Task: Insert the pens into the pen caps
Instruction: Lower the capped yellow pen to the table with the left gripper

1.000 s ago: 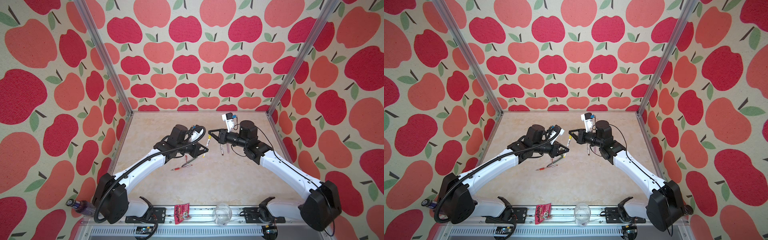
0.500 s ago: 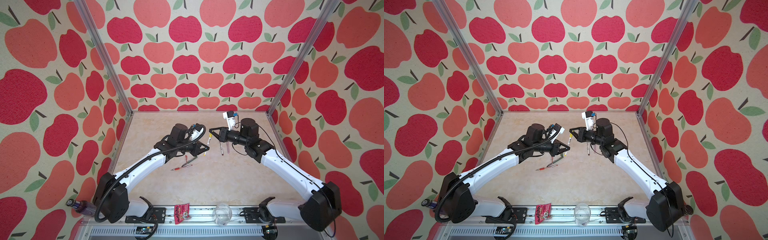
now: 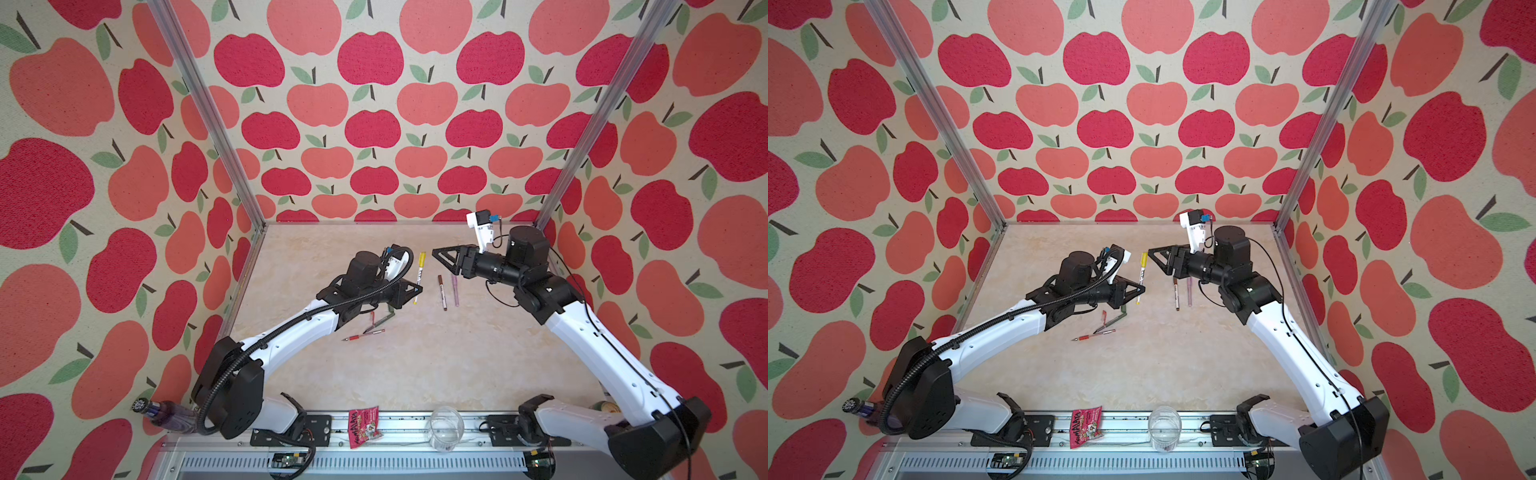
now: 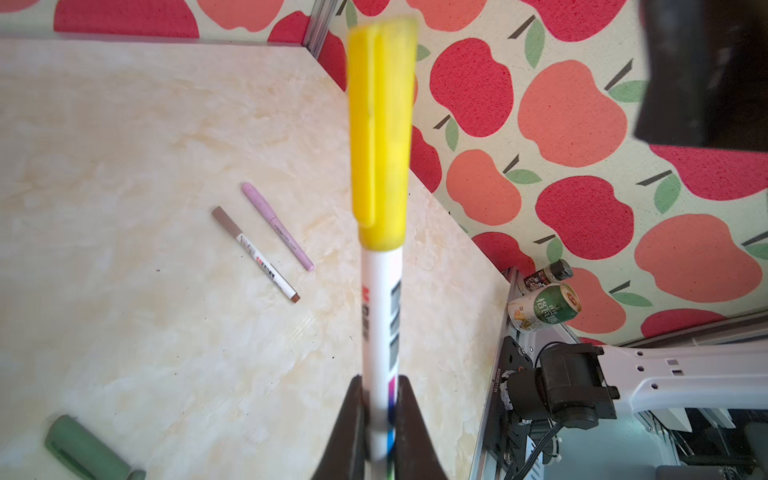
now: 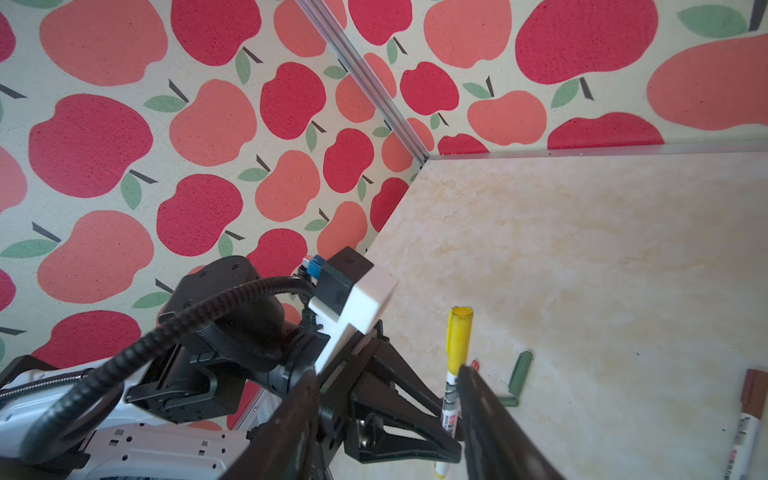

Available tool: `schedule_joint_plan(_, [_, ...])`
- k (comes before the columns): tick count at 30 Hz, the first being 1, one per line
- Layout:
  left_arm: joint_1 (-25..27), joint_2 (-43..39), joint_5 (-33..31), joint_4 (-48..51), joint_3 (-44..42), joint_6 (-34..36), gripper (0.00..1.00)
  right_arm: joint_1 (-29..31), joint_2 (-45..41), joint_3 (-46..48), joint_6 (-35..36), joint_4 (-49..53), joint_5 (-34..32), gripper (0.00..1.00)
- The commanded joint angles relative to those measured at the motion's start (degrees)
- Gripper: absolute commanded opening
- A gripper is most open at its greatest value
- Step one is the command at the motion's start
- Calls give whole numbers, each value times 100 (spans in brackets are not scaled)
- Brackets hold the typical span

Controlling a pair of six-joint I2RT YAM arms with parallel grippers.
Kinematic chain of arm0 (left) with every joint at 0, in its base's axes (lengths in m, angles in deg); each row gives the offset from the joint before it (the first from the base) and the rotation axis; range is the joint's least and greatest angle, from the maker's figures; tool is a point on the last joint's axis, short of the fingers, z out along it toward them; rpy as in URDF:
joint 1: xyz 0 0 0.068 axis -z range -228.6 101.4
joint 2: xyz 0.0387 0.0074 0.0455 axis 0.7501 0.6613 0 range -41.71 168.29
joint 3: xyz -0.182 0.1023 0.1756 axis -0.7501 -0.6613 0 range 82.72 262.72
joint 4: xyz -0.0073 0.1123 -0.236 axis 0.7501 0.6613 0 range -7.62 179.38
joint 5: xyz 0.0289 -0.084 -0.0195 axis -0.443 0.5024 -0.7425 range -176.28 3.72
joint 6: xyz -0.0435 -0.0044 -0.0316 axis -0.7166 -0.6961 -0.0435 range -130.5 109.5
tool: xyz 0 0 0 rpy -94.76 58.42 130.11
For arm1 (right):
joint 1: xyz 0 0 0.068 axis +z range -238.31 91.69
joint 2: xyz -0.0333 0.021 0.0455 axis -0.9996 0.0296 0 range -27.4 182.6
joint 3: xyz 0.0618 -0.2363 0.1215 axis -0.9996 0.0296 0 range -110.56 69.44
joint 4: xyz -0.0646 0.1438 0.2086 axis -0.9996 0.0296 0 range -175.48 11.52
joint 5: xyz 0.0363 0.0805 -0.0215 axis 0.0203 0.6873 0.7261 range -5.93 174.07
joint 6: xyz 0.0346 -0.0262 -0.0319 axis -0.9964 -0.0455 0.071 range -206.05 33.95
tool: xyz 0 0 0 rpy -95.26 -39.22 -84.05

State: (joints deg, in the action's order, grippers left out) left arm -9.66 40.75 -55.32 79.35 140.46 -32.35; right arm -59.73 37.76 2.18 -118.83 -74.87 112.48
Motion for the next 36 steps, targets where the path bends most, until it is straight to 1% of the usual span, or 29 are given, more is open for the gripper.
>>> schedule_joint_plan(1, [153, 335, -609, 271, 217, -603, 5, -99, -401, 114, 334, 664, -688, 56])
schedule_joint_plan(3, [244, 646, -874, 534, 473, -942, 5, -143, -549, 182, 392, 1141, -1494, 56])
schedule_joint_plan(5, [335, 998, -1066, 910, 800, -1166, 4, -203, -650, 293, 437, 1458, -2039, 56])
schedule_joint_plan(7, [414, 1365, -1247, 1355, 1182, -1355, 4, -300, -736, 427, 422, 1637, -2399, 56])
schedule_joint_plan(8, [450, 1568, -1328, 1599, 1392, -1436, 4, -378, -780, 507, 389, 1680, -2448, 56])
schedule_joint_plan(11, [533, 2101, -1485, 2095, 1935, -1685, 5, -581, -918, 727, 316, 1708, -2410, 56])
schedule_joint_plan(14, [562, 2627, -1463, 2464, 2453, -1880, 5, -723, -1158, 949, 306, 1652, -2418, 56])
schedule_joint_plan(16, [591, 2939, -1485, 2756, 2820, -1889, 5, -819, -1332, 1095, 308, 1596, -2403, 56])
schedule_joint_plan(23, [607, 3840, -1943, 3788, 3888, -1892, 5, -1118, -1796, 1456, 316, 1532, -2296, 56])
schedule_joint_plan(27, [617, 4199, -1953, 3939, 4185, -2013, 5, -1238, -1944, 1609, 300, 1493, -2169, 56])
schedule_joint_plan(32, [615, 4587, -1984, 4052, 4524, -2146, 6, -1276, -1993, 1848, 123, 1252, -1834, 56])
schedule_joint_plan(36, [615, 4880, -2037, 4155, 4846, -2182, 6, -1285, -2005, 1866, 187, 1276, -1782, 56])
